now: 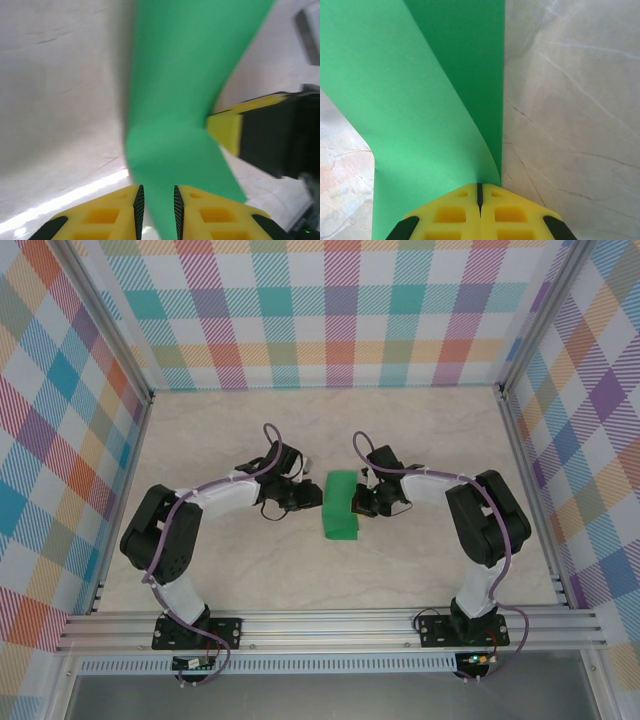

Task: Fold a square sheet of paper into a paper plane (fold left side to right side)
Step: First fold the square sheet of paper in half at the center of the table.

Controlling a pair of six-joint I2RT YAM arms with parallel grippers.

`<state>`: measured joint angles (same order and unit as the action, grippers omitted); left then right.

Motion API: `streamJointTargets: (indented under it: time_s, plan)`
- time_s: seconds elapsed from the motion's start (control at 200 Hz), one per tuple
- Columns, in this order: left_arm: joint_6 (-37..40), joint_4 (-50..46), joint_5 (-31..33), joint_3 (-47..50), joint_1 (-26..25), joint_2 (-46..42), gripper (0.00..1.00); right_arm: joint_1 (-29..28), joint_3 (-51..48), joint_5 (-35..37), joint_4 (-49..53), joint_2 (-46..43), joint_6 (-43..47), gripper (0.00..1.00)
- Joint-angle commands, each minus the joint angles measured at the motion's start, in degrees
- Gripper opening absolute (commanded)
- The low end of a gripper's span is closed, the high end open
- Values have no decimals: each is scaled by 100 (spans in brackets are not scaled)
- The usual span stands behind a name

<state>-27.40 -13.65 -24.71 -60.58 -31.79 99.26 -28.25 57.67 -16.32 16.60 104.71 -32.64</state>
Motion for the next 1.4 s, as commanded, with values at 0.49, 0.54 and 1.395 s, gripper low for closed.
streamJointTargets:
  time_s: [0.49,0.54,1.395]
  plan:
    - [-17,233,-146,-153,-583,902,23,-67,-116,462,948,340,127,0]
    - [0,287,-189,-73,-583,910,23,-67,-116,463,947,340,133,0]
    - [382,854,-839,1788,-585,-908,23,-67,-10,436,985,446,133,0]
